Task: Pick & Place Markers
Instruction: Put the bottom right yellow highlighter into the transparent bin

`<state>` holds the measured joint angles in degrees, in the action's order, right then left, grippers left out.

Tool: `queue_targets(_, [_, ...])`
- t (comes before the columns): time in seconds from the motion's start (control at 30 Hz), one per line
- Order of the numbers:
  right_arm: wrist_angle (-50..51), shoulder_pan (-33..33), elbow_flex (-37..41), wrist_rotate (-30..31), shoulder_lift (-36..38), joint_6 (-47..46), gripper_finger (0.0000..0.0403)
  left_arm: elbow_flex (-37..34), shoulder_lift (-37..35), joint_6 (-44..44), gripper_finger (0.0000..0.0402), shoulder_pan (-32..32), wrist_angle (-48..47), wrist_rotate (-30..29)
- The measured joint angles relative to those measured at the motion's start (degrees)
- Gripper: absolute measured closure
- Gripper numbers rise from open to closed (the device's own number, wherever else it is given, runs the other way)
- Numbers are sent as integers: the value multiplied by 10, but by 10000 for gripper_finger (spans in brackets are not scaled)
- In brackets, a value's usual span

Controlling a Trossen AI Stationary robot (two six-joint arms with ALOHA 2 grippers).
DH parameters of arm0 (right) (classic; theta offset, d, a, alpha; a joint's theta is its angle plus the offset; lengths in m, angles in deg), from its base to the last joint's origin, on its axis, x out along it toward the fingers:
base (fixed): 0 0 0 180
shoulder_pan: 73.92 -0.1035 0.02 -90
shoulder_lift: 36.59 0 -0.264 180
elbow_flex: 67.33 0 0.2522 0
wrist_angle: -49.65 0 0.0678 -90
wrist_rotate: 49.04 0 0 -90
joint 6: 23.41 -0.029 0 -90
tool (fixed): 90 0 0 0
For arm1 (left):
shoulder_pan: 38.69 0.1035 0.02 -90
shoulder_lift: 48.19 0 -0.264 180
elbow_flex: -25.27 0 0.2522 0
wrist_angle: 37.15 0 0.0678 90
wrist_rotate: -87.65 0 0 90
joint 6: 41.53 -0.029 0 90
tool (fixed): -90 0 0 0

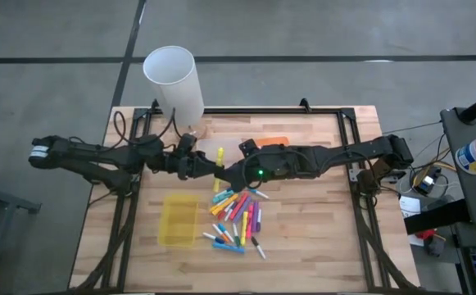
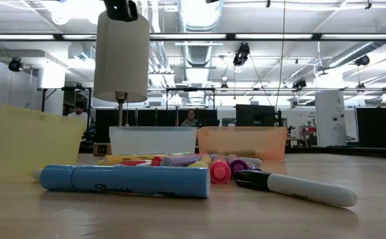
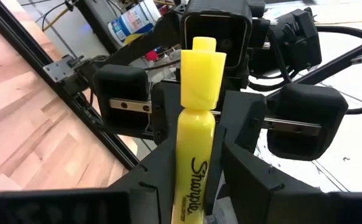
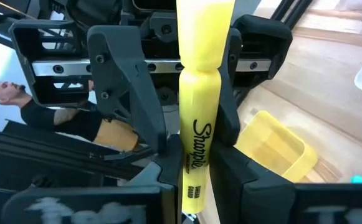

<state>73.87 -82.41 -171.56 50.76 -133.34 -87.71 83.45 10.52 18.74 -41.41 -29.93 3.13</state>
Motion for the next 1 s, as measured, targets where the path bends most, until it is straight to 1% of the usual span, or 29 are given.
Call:
queue_targets(0.1, [-3, 0, 0, 0, 0, 0, 350, -1, -4, -2, 310, 0, -2, 0])
queue_targets(0.2, [-4, 0, 0, 0, 0, -2, 321, -1, -5, -9, 348, 2, -3, 1])
queue_targets(0.23, [-2, 0, 0, 0, 0, -2, 311, -1, -6, -9, 354, 3, -5, 2])
queue_targets(0.33, [0, 0, 0, 0, 0, -1, 288, -2, -7, -8, 354, 8, -10, 6])
queue_targets(0.47, [4, 1, 0, -47, 2, 13, 271, -2, -13, -22, 354, 16, -40, 19])
queue_targets(0.53, [17, 2, 0, -78, 3, 17, 266, -2, -19, -50, 354, 20, -71, 22])
queue_targets(0.67, [45, -2, -1, -132, 11, 13, 264, -2, -24, -88, 344, 33, -165, 9])
queue_targets(0.77, [54, -4, -1, -149, 11, 11, 268, -2, -30, -124, 341, 46, -226, 5])
queue_targets(0.87, [53, -5, -1, -148, 11, 13, 272, -2, -29, -175, 341, 62, -294, -33])
queue_targets(1.0, [52, -7, -1, -148, 11, 15, 278, -2, -28, -277, 341, 83, -326, -100])
